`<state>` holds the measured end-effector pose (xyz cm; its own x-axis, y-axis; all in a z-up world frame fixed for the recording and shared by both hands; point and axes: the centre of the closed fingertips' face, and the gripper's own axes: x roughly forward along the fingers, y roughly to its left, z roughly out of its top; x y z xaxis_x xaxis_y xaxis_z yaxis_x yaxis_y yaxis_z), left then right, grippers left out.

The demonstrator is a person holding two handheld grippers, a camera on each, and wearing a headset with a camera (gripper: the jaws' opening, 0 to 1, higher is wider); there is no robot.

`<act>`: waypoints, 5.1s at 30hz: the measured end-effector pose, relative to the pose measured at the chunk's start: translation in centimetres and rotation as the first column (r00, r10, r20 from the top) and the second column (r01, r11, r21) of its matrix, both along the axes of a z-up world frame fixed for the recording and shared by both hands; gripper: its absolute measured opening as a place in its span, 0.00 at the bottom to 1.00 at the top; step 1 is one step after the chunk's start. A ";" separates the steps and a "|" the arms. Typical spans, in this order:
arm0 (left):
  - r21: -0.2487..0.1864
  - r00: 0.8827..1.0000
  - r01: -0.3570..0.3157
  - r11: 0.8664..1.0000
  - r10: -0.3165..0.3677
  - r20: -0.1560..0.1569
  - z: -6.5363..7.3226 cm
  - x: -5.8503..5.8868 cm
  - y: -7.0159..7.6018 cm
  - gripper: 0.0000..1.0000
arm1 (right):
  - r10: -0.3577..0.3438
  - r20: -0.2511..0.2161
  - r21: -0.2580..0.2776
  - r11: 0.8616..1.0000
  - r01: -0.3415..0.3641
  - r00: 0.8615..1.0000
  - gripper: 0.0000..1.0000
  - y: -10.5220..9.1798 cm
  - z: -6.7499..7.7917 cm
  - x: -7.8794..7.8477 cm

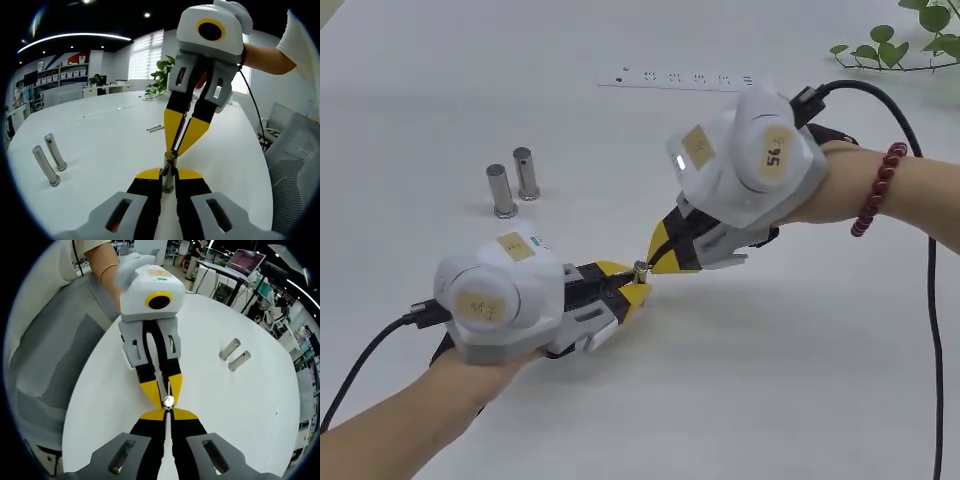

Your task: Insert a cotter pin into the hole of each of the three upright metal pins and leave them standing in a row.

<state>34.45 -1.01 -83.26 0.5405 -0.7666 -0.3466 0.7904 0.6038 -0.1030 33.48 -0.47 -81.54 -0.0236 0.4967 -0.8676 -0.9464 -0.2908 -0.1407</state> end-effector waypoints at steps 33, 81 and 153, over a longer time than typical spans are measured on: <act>-0.017 1.000 -0.009 1.000 0.009 -0.007 1.1 -0.3 0.8 0.27 | -0.127 -0.104 0.052 0.990 0.133 0.986 0.13 0.2 -0.1 -0.1; -0.047 0.996 -0.093 0.995 0.093 -0.007 3.9 -3.1 5.8 0.47 | -0.248 -0.191 0.178 0.943 0.282 0.950 0.11 1.9 -0.4 -0.2; -0.039 0.985 -0.170 0.985 0.170 -0.010 4.1 -4.1 8.6 0.45 | -0.416 -0.200 0.164 0.878 0.449 0.887 0.11 4.5 -0.5 2.7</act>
